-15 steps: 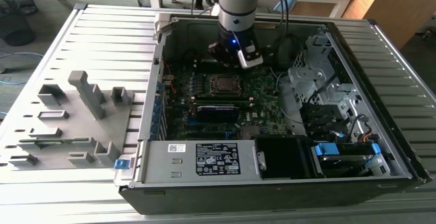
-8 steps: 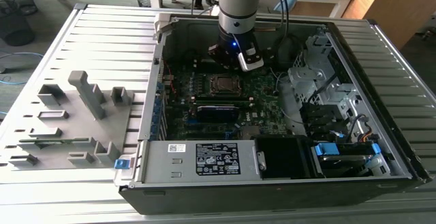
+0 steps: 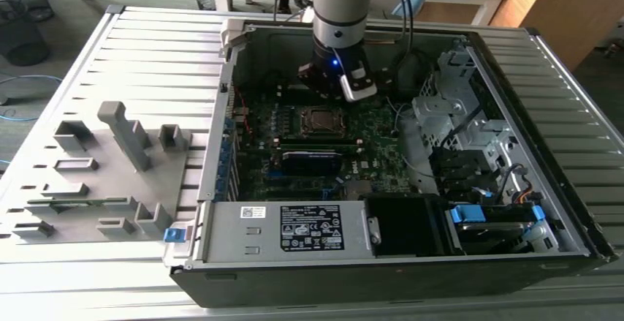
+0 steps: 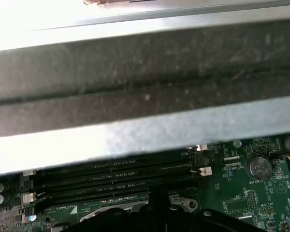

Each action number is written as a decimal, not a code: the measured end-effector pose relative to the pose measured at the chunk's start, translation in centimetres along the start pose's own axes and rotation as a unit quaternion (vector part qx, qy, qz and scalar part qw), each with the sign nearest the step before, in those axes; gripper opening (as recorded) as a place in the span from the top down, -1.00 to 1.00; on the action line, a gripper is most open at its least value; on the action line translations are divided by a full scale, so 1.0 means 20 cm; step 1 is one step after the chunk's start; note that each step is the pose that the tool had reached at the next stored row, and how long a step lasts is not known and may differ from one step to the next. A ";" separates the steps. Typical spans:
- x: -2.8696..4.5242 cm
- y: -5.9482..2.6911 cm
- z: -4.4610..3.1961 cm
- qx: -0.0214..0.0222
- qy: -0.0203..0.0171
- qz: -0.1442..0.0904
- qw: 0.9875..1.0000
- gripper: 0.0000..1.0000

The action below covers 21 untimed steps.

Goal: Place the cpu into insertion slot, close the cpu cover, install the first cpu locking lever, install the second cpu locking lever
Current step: 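Install the first cpu locking lever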

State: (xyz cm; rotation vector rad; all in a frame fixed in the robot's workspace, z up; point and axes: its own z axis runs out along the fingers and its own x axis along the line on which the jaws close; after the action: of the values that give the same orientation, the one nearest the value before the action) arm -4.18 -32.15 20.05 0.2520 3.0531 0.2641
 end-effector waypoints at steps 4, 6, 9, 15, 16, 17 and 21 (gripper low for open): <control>0.000 0.006 -0.008 0.000 -0.001 0.006 1.000 0.79; -0.001 0.008 -0.021 0.000 -0.001 0.007 1.000 0.79; -0.002 0.012 -0.040 0.000 -0.002 0.009 1.000 0.79; 0.001 0.014 -0.045 0.001 -0.002 0.010 1.000 0.79; 0.003 0.015 -0.045 0.000 -0.002 0.010 1.000 0.79; 0.006 0.017 -0.044 0.000 -0.002 0.010 1.000 0.79; 0.013 0.031 -0.042 0.000 -0.002 0.011 1.000 0.79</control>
State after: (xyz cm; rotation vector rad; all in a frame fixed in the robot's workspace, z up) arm -4.41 -31.64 20.96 0.2856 3.0478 0.2635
